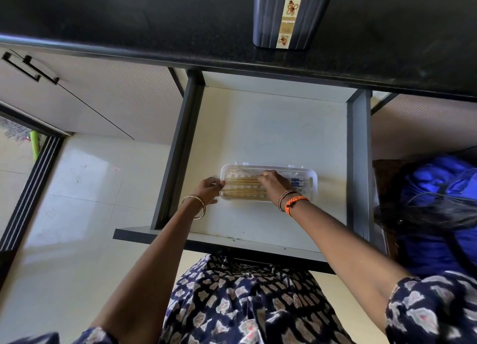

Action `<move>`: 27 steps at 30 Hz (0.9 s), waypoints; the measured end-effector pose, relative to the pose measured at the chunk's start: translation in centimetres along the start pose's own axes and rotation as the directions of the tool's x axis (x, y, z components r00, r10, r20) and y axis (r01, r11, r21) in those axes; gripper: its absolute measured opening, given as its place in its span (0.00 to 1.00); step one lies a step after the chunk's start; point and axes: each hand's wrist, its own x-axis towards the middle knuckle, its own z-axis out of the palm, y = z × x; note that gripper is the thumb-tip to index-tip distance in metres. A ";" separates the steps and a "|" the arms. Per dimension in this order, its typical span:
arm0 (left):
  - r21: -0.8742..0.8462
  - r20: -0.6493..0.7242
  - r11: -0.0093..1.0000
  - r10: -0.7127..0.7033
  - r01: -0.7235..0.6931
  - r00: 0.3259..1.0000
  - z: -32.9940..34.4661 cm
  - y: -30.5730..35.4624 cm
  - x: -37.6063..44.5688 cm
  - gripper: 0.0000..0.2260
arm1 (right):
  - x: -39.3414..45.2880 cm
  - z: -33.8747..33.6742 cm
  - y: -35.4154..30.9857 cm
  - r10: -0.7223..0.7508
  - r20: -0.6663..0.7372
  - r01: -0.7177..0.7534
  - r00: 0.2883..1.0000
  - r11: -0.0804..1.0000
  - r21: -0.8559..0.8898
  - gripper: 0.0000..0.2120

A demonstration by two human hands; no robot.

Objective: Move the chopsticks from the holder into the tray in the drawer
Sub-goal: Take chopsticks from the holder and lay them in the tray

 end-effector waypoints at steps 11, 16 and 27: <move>0.087 -0.218 0.970 0.242 -0.228 0.945 -0.2 4.5 -0.5 0.11 | -0.2 -4.9 -0.9 0.031 -0.023 -0.031 0.999 0.999 -0.012 0.19; 0.182 -0.336 0.750 0.655 -0.635 0.677 -1.2 17.9 -2.5 0.11 | 1.4 -16.6 -0.1 0.092 -0.474 -0.013 0.876 0.986 0.168 0.14; 0.668 -0.090 0.364 0.905 -0.649 0.416 -2.2 38.1 -0.1 0.13 | 13.5 -35.2 8.4 0.719 -0.445 0.072 0.535 0.486 0.871 0.14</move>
